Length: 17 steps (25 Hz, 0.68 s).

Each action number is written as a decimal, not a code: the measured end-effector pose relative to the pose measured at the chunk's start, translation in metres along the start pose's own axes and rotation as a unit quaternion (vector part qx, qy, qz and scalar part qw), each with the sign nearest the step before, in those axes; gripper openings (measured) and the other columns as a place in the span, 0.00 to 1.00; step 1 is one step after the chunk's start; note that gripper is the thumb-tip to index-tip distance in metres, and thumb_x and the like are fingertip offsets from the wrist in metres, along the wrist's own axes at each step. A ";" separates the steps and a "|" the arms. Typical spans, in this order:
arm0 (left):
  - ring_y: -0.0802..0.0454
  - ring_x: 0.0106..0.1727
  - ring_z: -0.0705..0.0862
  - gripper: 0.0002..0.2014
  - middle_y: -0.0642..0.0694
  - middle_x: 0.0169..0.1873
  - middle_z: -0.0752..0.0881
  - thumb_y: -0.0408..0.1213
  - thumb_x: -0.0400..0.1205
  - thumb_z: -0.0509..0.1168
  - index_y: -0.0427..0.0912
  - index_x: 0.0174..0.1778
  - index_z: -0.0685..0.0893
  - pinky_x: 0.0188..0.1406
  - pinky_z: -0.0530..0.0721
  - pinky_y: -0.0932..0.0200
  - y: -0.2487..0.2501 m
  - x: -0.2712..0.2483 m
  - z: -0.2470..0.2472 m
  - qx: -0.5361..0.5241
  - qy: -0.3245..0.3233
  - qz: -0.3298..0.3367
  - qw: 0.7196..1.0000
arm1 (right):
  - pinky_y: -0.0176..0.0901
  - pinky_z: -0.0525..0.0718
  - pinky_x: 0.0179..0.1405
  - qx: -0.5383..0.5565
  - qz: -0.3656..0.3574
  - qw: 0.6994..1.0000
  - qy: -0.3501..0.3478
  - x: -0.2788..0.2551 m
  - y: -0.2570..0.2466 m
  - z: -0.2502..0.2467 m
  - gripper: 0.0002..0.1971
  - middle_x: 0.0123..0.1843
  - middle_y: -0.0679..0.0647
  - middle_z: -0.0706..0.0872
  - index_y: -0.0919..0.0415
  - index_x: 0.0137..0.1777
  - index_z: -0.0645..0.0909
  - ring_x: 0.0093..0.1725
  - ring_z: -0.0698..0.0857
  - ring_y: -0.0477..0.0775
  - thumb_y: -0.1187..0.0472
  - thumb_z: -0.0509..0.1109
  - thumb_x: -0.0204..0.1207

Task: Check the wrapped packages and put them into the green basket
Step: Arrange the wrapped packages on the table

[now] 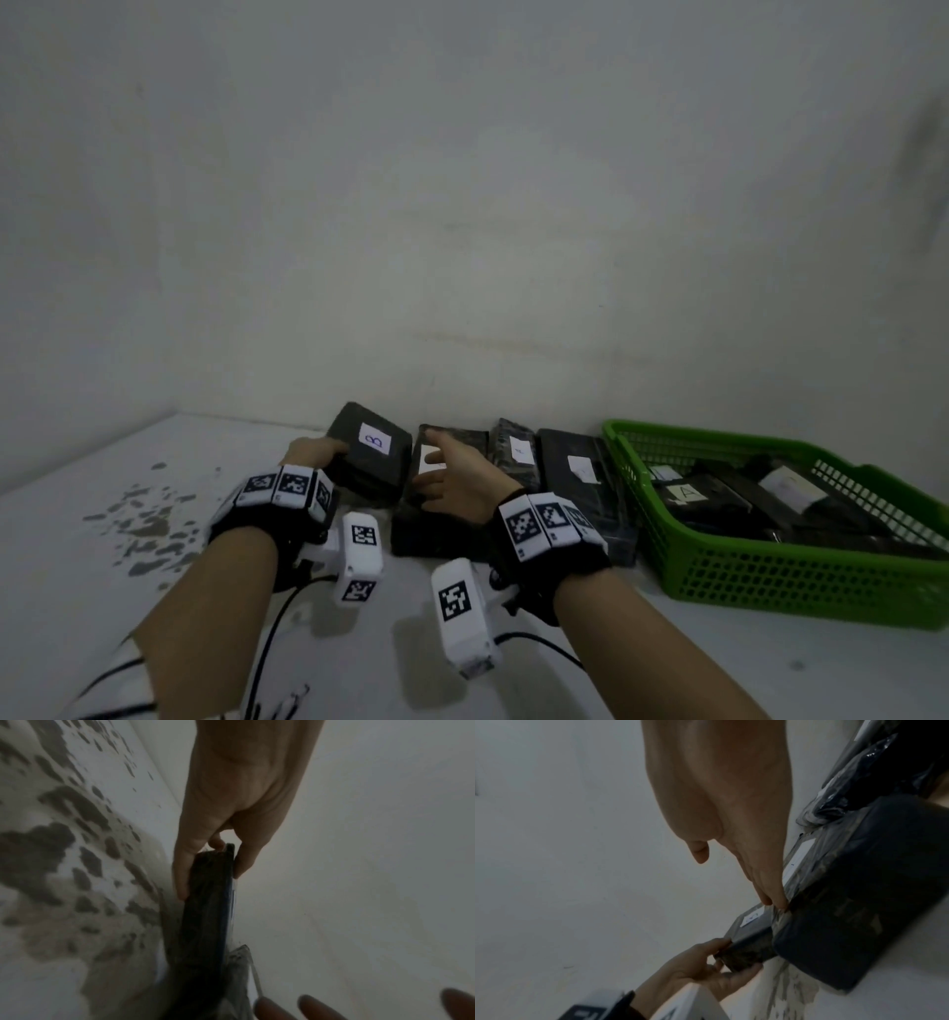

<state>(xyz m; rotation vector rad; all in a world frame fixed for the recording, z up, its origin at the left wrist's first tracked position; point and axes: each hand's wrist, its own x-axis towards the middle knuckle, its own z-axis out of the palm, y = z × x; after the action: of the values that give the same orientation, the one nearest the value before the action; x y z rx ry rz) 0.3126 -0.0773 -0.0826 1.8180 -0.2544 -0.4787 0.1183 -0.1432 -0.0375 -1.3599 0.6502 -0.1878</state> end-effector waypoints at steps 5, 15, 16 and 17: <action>0.35 0.61 0.79 0.16 0.27 0.63 0.77 0.33 0.80 0.64 0.38 0.55 0.62 0.62 0.79 0.45 0.040 -0.053 -0.013 -0.148 0.163 0.208 0.953 | 0.54 0.75 0.60 0.007 -0.075 0.996 0.057 -0.013 -0.005 -0.009 0.28 0.62 0.67 0.77 0.63 0.76 0.62 0.55 0.78 0.63 0.46 0.54 0.83; 0.67 0.31 0.84 0.05 0.49 0.39 0.86 0.35 0.82 0.61 0.43 0.48 0.82 0.33 0.83 0.72 0.060 -0.186 0.014 -0.201 -0.116 0.367 0.901 | 0.45 0.88 0.42 0.068 -0.296 0.951 0.053 -0.114 0.001 -0.095 0.31 0.60 0.62 0.86 0.67 0.71 0.72 0.50 0.88 0.56 0.57 0.72 0.69; 0.65 0.33 0.85 0.04 0.48 0.40 0.86 0.37 0.82 0.62 0.45 0.48 0.82 0.34 0.84 0.70 0.058 -0.193 0.027 -0.209 -0.128 0.351 0.904 | 0.44 0.88 0.41 0.048 -0.303 0.950 0.064 -0.121 0.004 -0.102 0.27 0.54 0.62 0.88 0.71 0.68 0.74 0.46 0.89 0.55 0.63 0.72 0.69; 0.61 0.38 0.87 0.06 0.47 0.43 0.87 0.39 0.81 0.63 0.45 0.51 0.82 0.37 0.85 0.67 0.055 -0.197 0.037 -0.214 -0.141 0.328 0.909 | 0.43 0.89 0.39 0.048 -0.312 0.945 0.088 -0.127 0.003 -0.107 0.23 0.50 0.62 0.89 0.72 0.65 0.76 0.42 0.89 0.54 0.66 0.72 0.70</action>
<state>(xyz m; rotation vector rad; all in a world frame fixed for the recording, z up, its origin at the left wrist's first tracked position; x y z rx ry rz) 0.1239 -0.0451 -0.0005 1.1334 -0.8588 -0.2799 -0.0424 -0.1705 -0.0065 -1.4283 0.3306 -0.8486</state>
